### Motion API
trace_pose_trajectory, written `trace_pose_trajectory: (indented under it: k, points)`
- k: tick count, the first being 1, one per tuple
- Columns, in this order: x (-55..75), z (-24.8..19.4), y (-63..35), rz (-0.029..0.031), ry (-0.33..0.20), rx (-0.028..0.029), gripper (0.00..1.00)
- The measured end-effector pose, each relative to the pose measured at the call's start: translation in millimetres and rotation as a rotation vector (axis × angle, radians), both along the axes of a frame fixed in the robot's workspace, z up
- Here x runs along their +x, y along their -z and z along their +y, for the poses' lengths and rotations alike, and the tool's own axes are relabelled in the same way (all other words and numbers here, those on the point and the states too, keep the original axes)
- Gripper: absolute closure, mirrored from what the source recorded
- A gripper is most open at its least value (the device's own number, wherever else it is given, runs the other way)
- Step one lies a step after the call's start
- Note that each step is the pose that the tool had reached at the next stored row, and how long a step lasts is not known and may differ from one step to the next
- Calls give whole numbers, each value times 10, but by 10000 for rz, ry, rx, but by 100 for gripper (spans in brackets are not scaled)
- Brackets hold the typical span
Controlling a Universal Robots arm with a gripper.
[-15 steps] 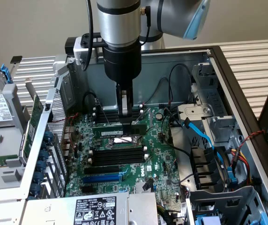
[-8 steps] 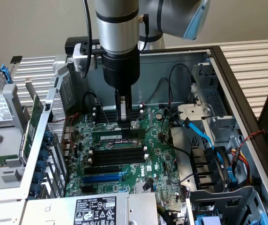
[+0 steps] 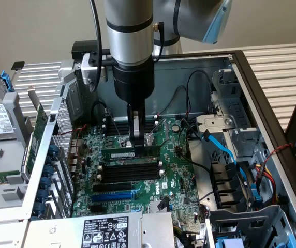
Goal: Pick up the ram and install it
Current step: 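Insert the ram into the slot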
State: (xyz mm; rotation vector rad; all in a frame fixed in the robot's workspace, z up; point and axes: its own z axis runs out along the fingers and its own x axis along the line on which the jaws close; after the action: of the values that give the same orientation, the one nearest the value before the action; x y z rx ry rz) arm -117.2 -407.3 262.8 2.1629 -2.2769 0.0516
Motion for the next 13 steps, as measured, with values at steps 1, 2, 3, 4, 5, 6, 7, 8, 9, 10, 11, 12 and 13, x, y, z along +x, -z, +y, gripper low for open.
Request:
trace_pose_trajectory:
  k: [1, 2, 3, 4, 5, 6, 7, 8, 9, 10, 11, 12, 13]
  points:
    - [0, -4, 3, 0, -11, 0, 87]
    - [-1, -6, 8, -1, -25, 1, 87]
    - [-1, -6, 11, -1, -52, 1, 87]
    - [-2, -7, 14, -1, -84, 1, 87]
    - [-5, -7, 17, 0, -116, 1, 87]
    - [-6, -7, 21, -1, -150, 2, 87]
    - [-9, -7, 26, -2, -183, 2, 87]
    - [-9, -7, 33, -2, -204, 3, 87]
    - [-9, -7, 43, -1, -205, 1, 87]
    - [-11, -7, 56, -2, -204, 1, 87]
    - [-13, -7, 71, -5, -205, 1, 87]
    - [-16, -7, 86, -6, -204, 1, 87]
    - [-19, -7, 104, -8, -204, 2, 87]
